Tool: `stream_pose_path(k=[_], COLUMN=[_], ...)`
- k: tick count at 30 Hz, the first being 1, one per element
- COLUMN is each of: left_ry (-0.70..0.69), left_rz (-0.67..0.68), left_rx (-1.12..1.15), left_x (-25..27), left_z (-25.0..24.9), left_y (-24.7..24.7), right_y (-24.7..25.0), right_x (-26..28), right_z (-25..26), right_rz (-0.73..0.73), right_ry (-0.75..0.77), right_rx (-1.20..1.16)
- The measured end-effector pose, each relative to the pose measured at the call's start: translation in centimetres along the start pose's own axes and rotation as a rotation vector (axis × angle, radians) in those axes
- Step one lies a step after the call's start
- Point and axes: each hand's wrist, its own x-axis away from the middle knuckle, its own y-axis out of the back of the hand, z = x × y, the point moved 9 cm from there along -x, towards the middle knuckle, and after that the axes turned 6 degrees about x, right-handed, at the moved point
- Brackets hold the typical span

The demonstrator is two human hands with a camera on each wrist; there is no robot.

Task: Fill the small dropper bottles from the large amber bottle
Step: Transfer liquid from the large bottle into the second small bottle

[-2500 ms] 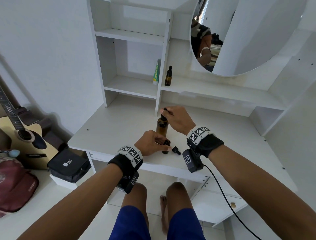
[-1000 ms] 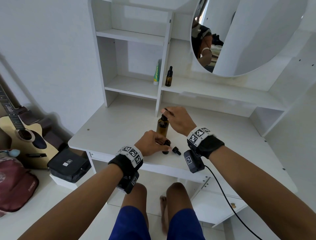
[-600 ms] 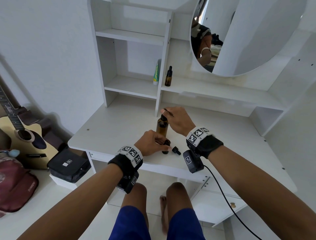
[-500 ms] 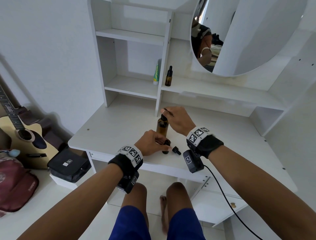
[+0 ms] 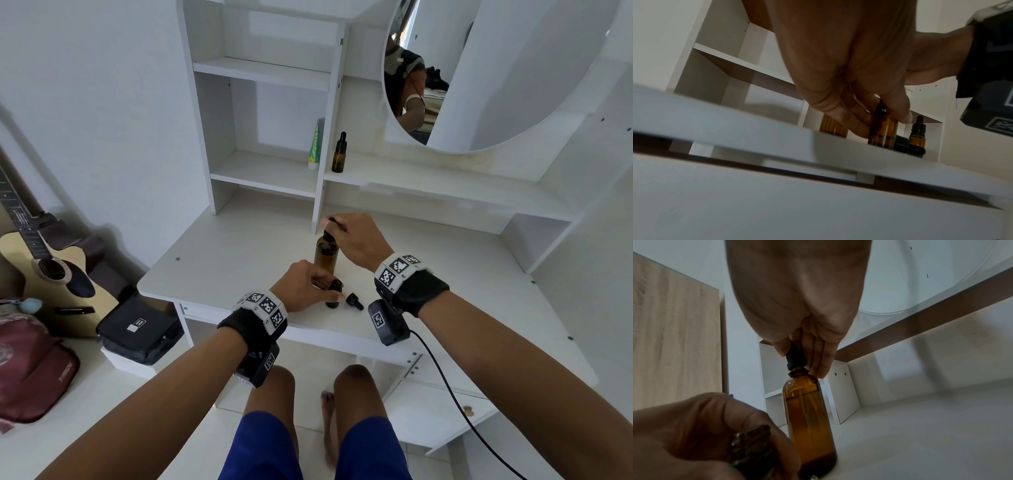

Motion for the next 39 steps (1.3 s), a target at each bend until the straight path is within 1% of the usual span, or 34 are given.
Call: stream_pose_path(k=[25, 30, 36, 39], left_ry=[0.006, -0.004, 0.003, 0.005], left_rz=[-0.001, 0.007, 0.009, 0.009], left_rx=[0.022, 0.004, -0.007, -0.014], left_x=[0.0, 0.1, 0.0, 0.0], left_z=[0.0, -0.1, 0.0, 0.0], left_y=[-0.1, -0.1, -0.1, -0.1], right_y=[0.5, 2.1, 6.3, 7.9], right_x=[0.4, 0.1, -0.3, -0.1], right_z=[0.6, 1.0, 2.5, 3.2], right_rz=[-0.015, -0.062, -0.197, -0.238], right_ry=[-0.016, -0.032, -0.020, 0.001], right_rx=[0.012, -0.014, -0.120, -0.146])
